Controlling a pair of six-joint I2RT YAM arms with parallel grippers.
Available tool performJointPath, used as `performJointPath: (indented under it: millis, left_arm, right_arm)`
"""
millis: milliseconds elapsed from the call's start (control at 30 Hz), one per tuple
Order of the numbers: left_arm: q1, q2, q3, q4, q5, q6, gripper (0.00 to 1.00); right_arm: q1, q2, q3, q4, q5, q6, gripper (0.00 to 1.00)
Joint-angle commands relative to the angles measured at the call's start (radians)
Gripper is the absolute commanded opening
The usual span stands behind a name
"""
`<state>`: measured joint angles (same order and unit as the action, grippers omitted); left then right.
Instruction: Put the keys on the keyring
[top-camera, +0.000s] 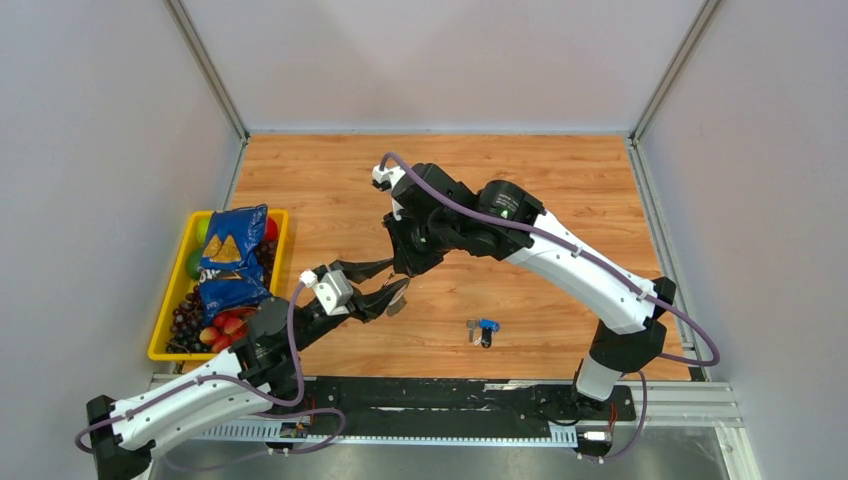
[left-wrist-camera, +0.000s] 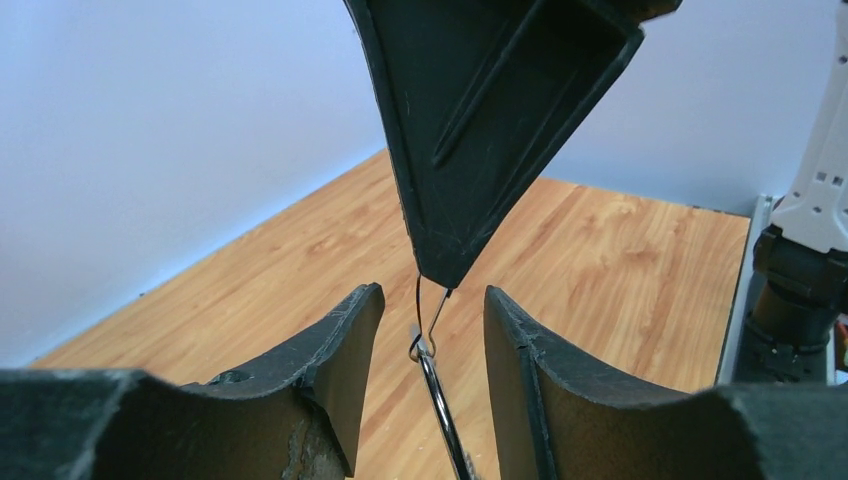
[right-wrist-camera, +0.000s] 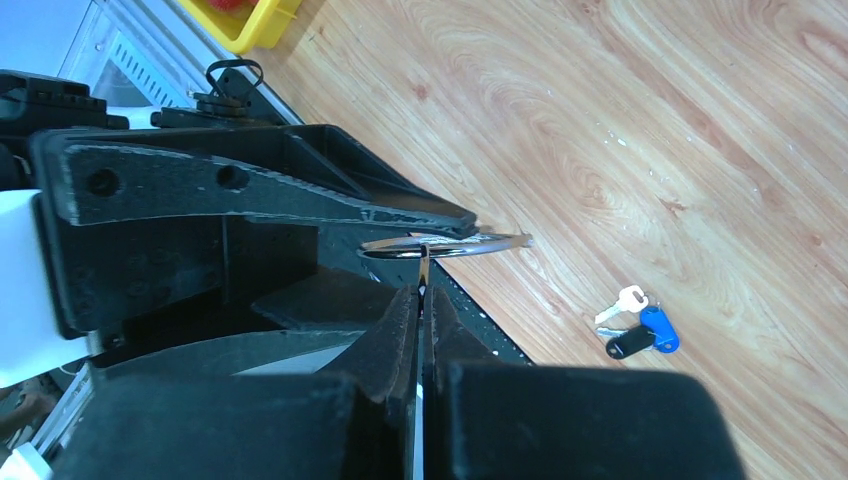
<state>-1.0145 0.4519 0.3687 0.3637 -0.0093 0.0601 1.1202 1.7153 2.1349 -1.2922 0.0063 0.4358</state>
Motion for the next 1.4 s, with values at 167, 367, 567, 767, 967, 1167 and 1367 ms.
performJointPath:
  millis: [167,367,567,767,967,1167,1367]
  left_arm:
    - [-0.005,0.028,-0.005,0.073,0.026,0.063,0.47]
    - [-0.005,0.019,-0.006,0.076,0.032,0.056,0.42]
    - [-0.004,0.012,-0.002,0.048,0.028,0.053,0.42]
    - [-0.004,0.013,0.005,0.017,0.014,0.051,0.43]
    - [-0.006,0.012,0.012,0.005,0.012,0.051,0.43]
    - [-0.007,0.008,0.010,0.001,0.012,0.055,0.41]
    - [-0.010,0.008,0.011,-0.002,-0.009,0.058,0.31]
  right_arm:
    - [-0.008,0.001,0.052,-0.006,-0.043,-0.006,0.00]
    - [-0.008,0.003,0.050,-0.003,-0.043,-0.006,0.00]
    - [-0.008,0.001,0.051,0.000,-0.043,-0.006,0.00]
    - [-0.007,-0.005,0.054,0.012,-0.045,-0.006,0.00]
    - [-0.008,-0.003,0.051,0.013,-0.052,-0.006,0.00]
    - [-0.007,-0.005,0.051,0.015,-0.052,-0.006,0.00]
    - [-0.007,-0.002,0.049,0.018,-0.058,-0.009,0.00]
